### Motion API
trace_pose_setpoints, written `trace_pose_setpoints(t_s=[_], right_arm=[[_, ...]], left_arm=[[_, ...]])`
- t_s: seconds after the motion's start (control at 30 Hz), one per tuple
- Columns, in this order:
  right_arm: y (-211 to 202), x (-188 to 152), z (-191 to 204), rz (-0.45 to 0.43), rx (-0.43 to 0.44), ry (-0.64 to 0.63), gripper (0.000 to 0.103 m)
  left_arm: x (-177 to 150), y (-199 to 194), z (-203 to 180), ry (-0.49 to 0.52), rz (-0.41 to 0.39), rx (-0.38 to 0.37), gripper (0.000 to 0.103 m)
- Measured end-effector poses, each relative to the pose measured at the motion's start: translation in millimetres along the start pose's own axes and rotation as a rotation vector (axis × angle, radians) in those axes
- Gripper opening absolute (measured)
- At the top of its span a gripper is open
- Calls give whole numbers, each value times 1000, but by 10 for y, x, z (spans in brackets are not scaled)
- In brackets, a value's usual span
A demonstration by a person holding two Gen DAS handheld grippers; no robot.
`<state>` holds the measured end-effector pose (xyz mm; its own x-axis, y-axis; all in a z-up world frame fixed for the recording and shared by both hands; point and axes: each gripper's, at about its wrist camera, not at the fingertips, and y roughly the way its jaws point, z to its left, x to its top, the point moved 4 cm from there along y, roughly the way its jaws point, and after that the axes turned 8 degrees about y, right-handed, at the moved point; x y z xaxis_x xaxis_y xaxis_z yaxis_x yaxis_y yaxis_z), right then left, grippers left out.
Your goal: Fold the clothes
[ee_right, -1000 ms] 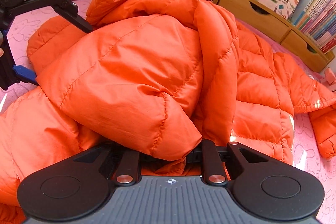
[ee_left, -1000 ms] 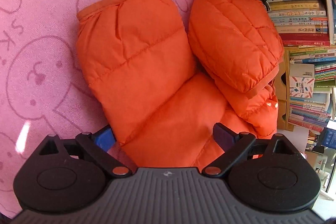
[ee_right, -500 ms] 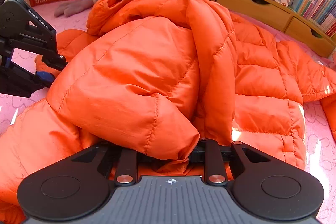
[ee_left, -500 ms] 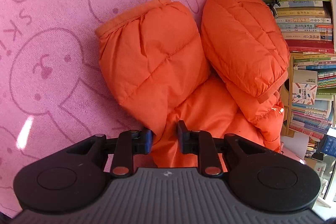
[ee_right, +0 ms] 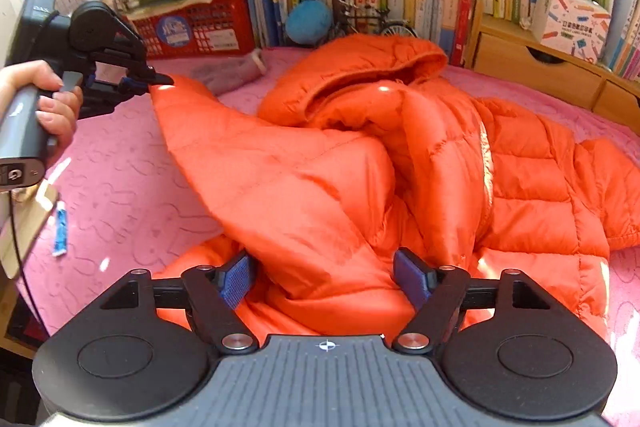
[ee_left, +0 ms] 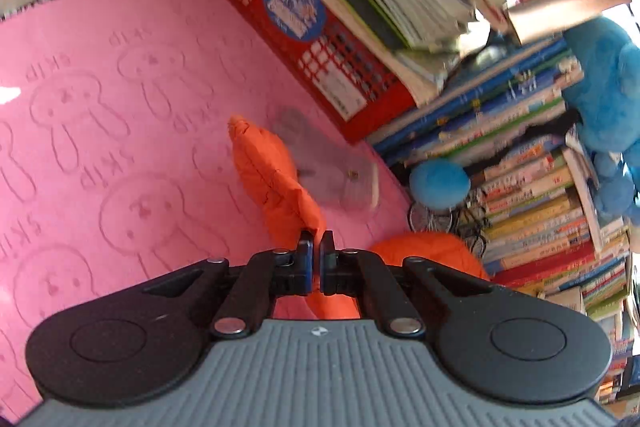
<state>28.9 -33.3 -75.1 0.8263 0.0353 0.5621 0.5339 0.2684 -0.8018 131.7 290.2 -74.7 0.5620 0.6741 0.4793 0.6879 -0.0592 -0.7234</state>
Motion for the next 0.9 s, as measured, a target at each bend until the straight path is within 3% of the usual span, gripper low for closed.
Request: trace_pose_setpoints(t_s=[0.17,0.27,0.47,0.5,0.53,0.6,0.7,0.83,0.9], right_arm=[[-215,252,141,-55,120,29,92],[-186,331,70,-49,129,101,92],[157,203,-161,43,-34,101,92],[197,173,-191,60,-54,92,91],[233,150,-221,74,-72,84,91],[246,190,-279,64,-85,72,91],[251,469,-404,-11,-88,57,91],[502,1220,-682,-129,-125,13,92],[772,1582,-790,-155,-151,-26,92]], left_arm=[[965,-331,225,70,-299,174,3],[1038,-233,367,120,-254,267,3],[1175,-41,650,218,-155,451,7],[1108,27,704,220,-102,465,8],[1067,3,686,236,-96,456,9],[989,-53,645,269,-90,438,20],[870,-136,583,319,-80,411,36],[808,-356,385,373,-97,372,49],[758,-470,249,412,-85,263,50]])
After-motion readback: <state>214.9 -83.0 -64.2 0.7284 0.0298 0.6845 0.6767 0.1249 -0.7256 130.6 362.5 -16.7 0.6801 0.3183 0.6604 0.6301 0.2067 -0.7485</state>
